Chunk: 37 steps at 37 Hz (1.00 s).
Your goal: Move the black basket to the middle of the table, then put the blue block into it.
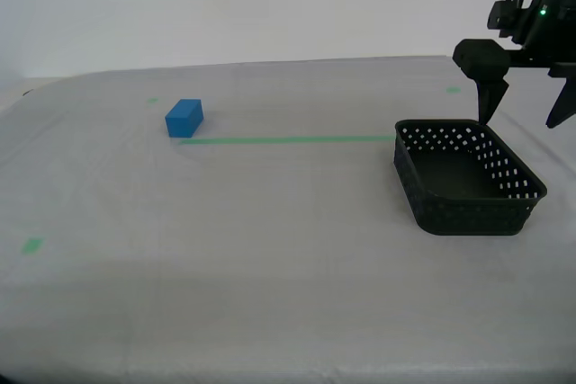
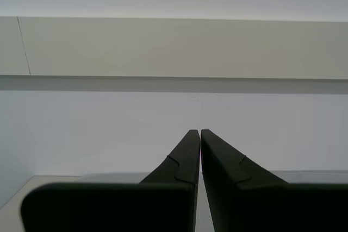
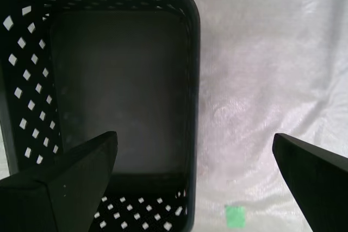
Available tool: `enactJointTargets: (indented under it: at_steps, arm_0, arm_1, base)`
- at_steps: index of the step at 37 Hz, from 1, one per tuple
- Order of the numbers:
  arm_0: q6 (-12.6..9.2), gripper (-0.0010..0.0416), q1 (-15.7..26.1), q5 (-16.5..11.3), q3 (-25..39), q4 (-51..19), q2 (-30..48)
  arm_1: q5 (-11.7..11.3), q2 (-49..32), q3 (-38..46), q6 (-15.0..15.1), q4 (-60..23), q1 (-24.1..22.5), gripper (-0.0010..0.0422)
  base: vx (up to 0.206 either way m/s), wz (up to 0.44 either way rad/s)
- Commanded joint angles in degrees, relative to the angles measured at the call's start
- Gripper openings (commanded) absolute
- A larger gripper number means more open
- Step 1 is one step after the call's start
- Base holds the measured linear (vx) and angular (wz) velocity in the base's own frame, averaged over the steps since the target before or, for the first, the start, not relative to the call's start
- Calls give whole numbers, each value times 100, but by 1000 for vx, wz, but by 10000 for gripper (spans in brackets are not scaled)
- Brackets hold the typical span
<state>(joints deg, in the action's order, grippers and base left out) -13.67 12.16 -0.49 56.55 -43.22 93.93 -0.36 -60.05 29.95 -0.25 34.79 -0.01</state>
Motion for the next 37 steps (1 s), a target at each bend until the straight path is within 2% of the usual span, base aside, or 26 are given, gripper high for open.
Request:
enactJointTargets:
  at_steps: [1, 7, 26, 37]
  arm_0:
    - [20, 400, 0, -144, -20, 162, 177]
    - [42, 400, 4, -249, -22, 361, 516]
    - [33, 400, 26, -245, -26, 903, 1322]
    - [-70, 400, 28, -184, -33, 1095, 1641]
  arm_1:
    - [-4, 2, 2, 9, 22, -2, 0]
    - [-4, 2, 2, 11, 22, -2, 0]
    - [-4, 2, 0, 11, 4, 0, 0]
    - [-4, 2, 0, 11, 2, 0, 0]
  base:
    - [0, 0]
    - [0, 0]
    - [0, 0]
    - [0, 0]
